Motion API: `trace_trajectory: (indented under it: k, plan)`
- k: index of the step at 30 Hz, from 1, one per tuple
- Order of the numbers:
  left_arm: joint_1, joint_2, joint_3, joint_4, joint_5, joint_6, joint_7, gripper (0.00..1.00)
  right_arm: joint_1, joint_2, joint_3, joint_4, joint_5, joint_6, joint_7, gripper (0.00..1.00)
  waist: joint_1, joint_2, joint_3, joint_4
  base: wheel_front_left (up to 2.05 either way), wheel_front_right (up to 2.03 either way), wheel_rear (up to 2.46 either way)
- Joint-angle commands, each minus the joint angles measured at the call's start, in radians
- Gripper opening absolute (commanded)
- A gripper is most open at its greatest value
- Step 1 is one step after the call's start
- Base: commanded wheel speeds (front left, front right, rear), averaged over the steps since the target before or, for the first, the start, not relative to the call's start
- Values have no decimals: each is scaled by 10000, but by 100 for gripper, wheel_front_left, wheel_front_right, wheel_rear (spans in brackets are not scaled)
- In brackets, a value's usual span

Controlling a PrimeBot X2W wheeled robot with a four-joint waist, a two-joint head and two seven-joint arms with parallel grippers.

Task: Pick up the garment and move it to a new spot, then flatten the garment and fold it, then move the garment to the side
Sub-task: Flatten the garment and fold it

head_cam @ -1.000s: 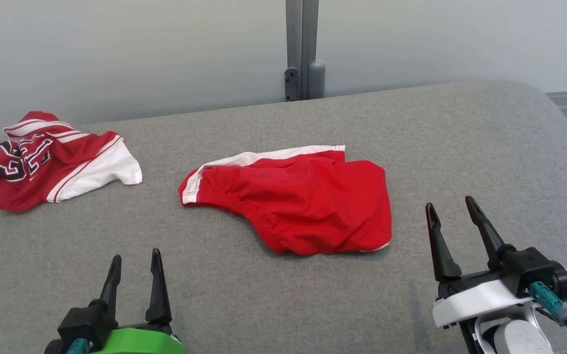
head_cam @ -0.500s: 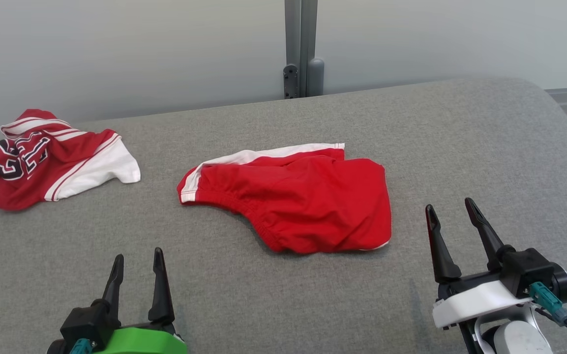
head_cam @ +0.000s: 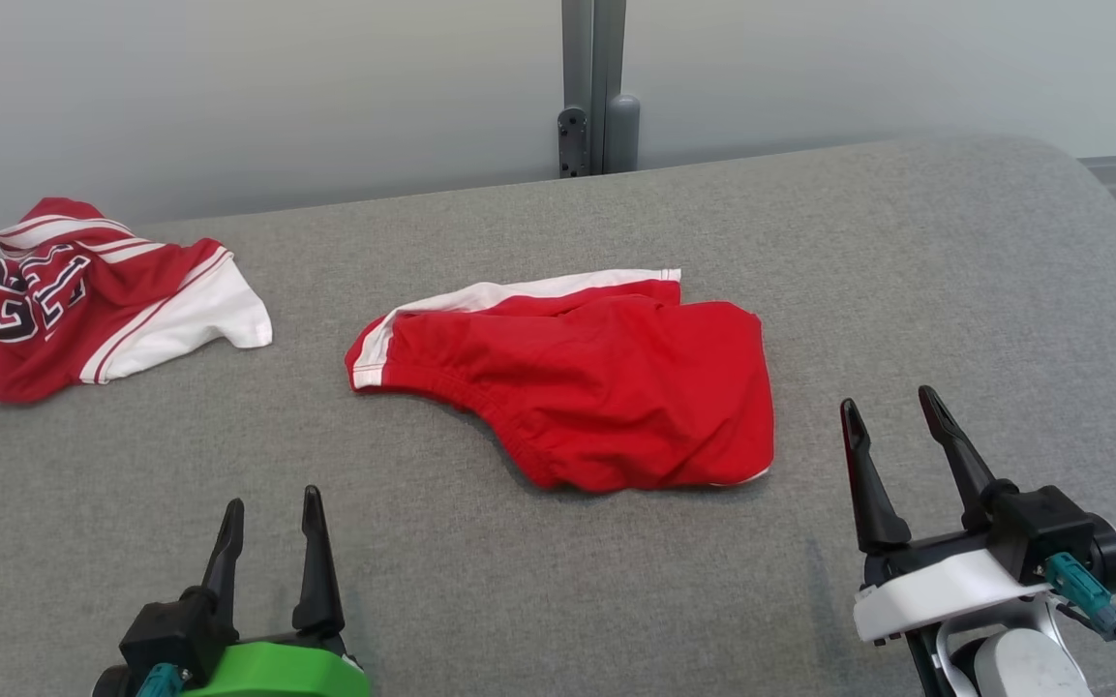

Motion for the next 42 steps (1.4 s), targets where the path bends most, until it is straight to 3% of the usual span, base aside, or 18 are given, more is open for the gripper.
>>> trace_trajectory:
  k: [1, 11, 18, 27, 35, 36, 37, 38, 39, 42]
  plan:
    - [-176, 6, -54, 54, -17, -34, -4, 100, -90, -28, -17, -54, 17, -1, -31, 100, 0, 0, 133, 0, 0, 0, 0]
    - [-1732, 14, -631, 1736, -271, -234, 108, 100, -460, -29, 119, -111, 15, 1, -31, 100, 0, 0, 837, -197, 0, 0, 0]
    - [-3647, 28, -369, 3319, -1054, -298, 761, 100, -795, -28, 200, -197, 2, 1, -31, 100, 0, 0, 1698, -582, 0, 0, 0]
    - [-5662, 552, 50, 5319, -1242, 3, 1105, 100, -1215, -28, 260, -294, 89, 1, -31, 100, 0, 0, 2753, -1137, 0, 0, 0]
    - [-6549, 776, -81, 6564, -1168, -192, 1065, 100, -1372, -26, 401, -267, 189, -1, -31, 100, 0, 0, 2994, -1377, 0, 0, 0]
    - [-6605, 776, -132, 6676, -1143, -270, 1054, 92, -1373, -26, 408, -254, 197, 1, -31, 100, 0, 0, 2984, -1393, 0, 0, 0]
    - [-6651, 749, -182, 6770, -1128, -316, 1027, 46, -1367, -28, 405, -240, 204, 1, -31, 100, 0, 0, 2964, -1402, 0, 0, 0]
    - [-6680, 719, -244, 6836, -1116, -384, 953, 29, -1354, -28, 396, -228, 216, -1, -31, 100, 0, 0, 2937, -1403, 0, 0, 0]
    - [-6715, 695, -280, 6867, -1091, -428, 850, 0, -1336, -28, 384, -212, 224, -1, -31, 100, 0, 0, 2899, -1397, 0, 0, 0]
    - [-6812, 662, -397, 6862, -1007, -529, 552, 0, -1268, -26, 355, -174, 240, -1, -31, 100, 0, 0, 2760, -1348, 0, 0, 0]
